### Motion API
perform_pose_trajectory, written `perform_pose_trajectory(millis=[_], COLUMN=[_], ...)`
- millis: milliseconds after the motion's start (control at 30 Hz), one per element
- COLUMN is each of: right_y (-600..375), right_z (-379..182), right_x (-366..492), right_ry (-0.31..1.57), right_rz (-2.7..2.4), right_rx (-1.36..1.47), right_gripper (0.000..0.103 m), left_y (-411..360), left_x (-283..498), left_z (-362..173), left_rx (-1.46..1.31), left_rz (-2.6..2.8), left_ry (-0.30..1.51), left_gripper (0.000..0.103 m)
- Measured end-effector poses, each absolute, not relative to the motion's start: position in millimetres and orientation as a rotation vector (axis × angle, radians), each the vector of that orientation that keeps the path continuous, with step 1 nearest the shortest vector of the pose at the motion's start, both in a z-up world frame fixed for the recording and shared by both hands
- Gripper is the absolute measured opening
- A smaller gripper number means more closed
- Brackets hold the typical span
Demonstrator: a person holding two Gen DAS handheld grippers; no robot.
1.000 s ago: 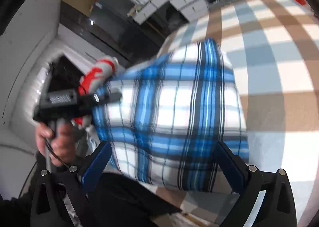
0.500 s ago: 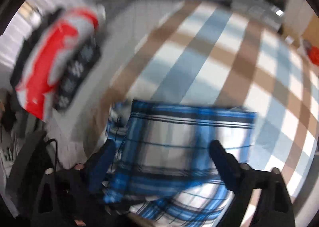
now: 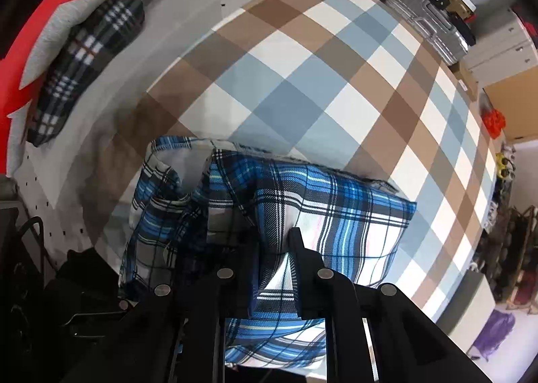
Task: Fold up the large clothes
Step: 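Grasp the folded bundle with both grippers and lift it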
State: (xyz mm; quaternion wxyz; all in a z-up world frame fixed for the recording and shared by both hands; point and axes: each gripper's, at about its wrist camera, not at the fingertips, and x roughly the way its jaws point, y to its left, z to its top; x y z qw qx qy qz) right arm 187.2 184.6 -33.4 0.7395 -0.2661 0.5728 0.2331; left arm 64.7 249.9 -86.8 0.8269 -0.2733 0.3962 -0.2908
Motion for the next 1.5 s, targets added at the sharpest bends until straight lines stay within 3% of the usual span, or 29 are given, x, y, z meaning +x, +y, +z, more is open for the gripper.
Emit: perform_pose_trajectory(millis=[133,533,1067,1333,1500], right_y=[183.0,174.3,77.5,90.7,128.2], right_z=[-22.4,5.5,2.4,5.7,-4.1], right_x=[196.3,188.1,245.5,209.7,197.3], right_ry=[1.246,1.229,1.069,1.101,1.236], right_rz=[0.494,0.646,0.477,0.735,0.798], right_rx=[-0.458,-0.059,0.126,0.112,0.251], right_gripper=[0.010,0.009,0.009,0.009,0.010], left_y=[261.5,302.2,211.4,241.7,276.6], left_x=[66.9,47.9,142.3,89.1,65.0], left_z=[-86.5,-84.5,-57.4,-47.0,-47.7], left_rx=[-0.622,-0.669,-0.444,-0.541,-0.631], left_rz=[-0.623,-0.611,-0.657,-0.697,-0.639], left_ry=[0.830,0.822,0.958,0.916,0.894], left_gripper=[0.000,0.000,0.000,0.000,0.000])
